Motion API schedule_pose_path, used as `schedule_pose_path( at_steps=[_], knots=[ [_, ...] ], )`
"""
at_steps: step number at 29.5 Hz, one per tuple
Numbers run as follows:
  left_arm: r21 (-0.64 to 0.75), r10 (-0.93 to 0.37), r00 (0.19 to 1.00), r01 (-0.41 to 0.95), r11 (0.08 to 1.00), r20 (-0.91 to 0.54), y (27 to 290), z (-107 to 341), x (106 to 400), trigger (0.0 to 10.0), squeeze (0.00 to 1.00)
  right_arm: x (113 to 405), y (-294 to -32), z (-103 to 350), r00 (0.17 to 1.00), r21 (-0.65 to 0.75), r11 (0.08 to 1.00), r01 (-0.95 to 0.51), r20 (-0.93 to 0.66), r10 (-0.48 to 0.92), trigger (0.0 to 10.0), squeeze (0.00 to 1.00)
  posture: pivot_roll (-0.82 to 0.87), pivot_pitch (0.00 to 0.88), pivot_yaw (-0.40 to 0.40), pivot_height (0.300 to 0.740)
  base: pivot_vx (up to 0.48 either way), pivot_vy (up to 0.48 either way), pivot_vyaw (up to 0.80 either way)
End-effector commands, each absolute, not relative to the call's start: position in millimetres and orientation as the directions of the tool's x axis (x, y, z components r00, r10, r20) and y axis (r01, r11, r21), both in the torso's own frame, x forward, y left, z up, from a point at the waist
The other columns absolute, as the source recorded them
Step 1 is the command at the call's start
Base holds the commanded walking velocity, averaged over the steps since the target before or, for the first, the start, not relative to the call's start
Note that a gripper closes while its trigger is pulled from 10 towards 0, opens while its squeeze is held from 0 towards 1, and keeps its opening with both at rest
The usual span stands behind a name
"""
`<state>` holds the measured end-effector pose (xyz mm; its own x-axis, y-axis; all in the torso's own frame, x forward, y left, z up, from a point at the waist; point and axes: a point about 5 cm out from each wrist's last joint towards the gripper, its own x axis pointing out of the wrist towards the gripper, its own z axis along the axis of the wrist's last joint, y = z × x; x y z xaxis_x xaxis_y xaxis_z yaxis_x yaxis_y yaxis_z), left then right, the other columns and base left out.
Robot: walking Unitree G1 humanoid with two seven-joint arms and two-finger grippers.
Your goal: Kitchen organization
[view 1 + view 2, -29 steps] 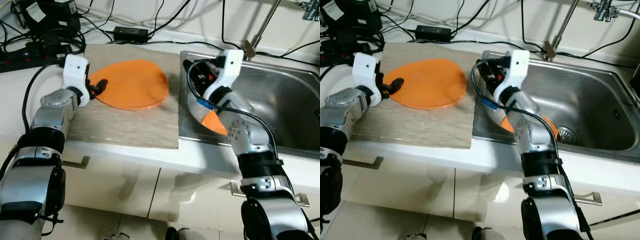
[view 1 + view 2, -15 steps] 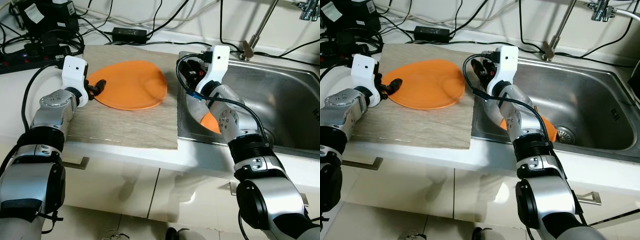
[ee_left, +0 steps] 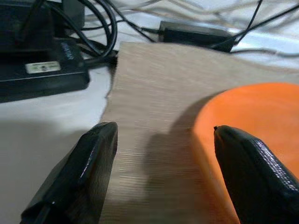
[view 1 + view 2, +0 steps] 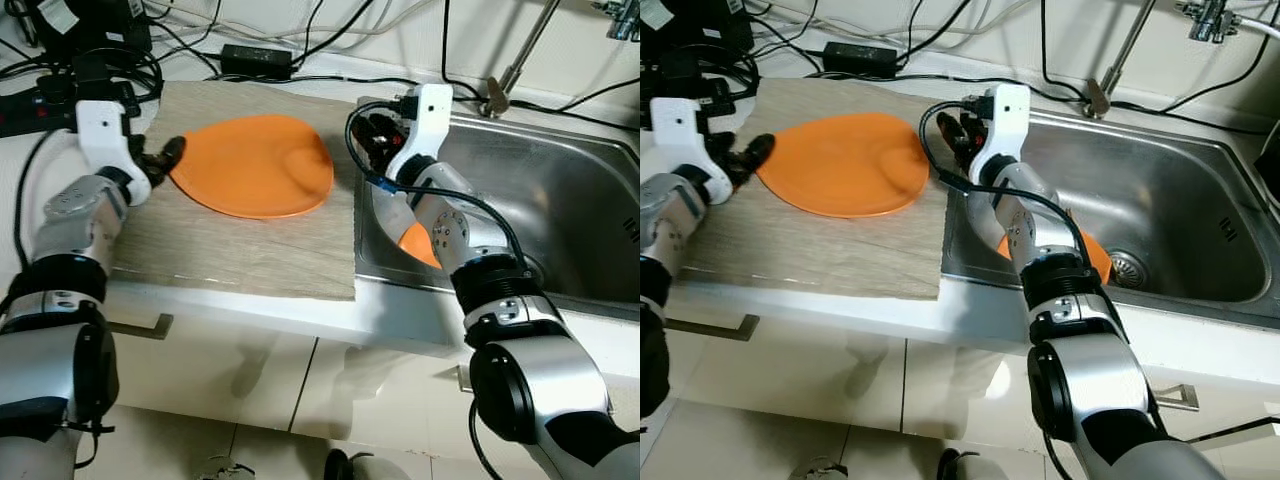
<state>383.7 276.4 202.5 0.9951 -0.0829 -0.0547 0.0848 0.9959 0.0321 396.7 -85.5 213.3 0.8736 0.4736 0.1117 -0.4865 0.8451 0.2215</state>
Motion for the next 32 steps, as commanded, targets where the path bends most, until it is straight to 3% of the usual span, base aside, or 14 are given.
schedule_pose_path(
  at_steps=[1,6,14,18,24,25,26,32],
  knots=[
    [0.065,-0.09,0.993,0.095,0.993,-0.08,273.3,197.4,383.9,10.0,0.0,397.7,-87.2,217.0,0.87,0.206,0.845,-0.493,0.128,0.476,10.0,0.0,-0.01,0.085,-0.117,0.74,0.0,0.0,0.0],
    [0.089,-0.099,0.991,0.107,0.99,-0.089,270.4,195.7,384.6,10.0,0.0,398.1,-87.9,217.3,0.87,0.207,0.845,-0.494,0.132,0.476,10.0,0.0,-0.01,0.084,-0.114,0.74,0.0,0.0,0.0],
    [0.303,-0.085,0.975,0.145,0.942,-0.204,265.6,179.2,383.3,10.0,0.0,397.5,-88.1,216.0,0.864,0.199,0.841,-0.503,0.134,0.485,10.0,0.0,-0.01,0.075,-0.111,0.74,0.0,0.0,0.0],
    [0.326,-0.093,0.97,0.164,0.931,-0.223,264.1,175.8,382.7,10.0,0.0,398.2,-87.8,214.7,0.867,0.21,0.842,-0.498,0.13,0.48,10.0,0.0,-0.01,0.07,-0.109,0.74,0.0,0.0,0.0],
    [0.35,-0.105,0.969,0.18,0.919,-0.224,261.4,174.2,382.8,10.0,0.0,401.6,-84.4,214.8,0.874,0.394,0.784,-0.479,0.129,0.469,10.0,0.0,-0.01,0.065,-0.111,0.74,0.0,0.0,0.0],
    [0.357,-0.107,0.969,0.183,0.916,-0.224,260.9,174.0,382.8,10.0,0.0,401.6,-82.3,215.2,0.865,0.447,0.75,-0.488,0.132,0.484,10.0,0.95,-0.01,0.065,-0.112,0.74,0.0,0.0,0.0],
    [0.359,-0.108,0.969,0.185,0.915,-0.223,260.7,174.1,382.9,10.0,0.0,401.6,-81.4,215.6,0.86,0.474,0.731,-0.492,0.135,0.491,10.0,1.0,-0.01,0.065,-0.112,0.74,0.0,0.0,0.0],
    [0.365,-0.112,0.969,0.189,0.912,-0.221,260.4,174.5,383.0,10.0,0.0,402.4,-76.4,213.1,0.835,0.6,0.634,-0.488,0.109,0.54,10.0,1.0,0.0,0.069,-0.111,0.74,0.0,0.0,0.0]
  ],
)
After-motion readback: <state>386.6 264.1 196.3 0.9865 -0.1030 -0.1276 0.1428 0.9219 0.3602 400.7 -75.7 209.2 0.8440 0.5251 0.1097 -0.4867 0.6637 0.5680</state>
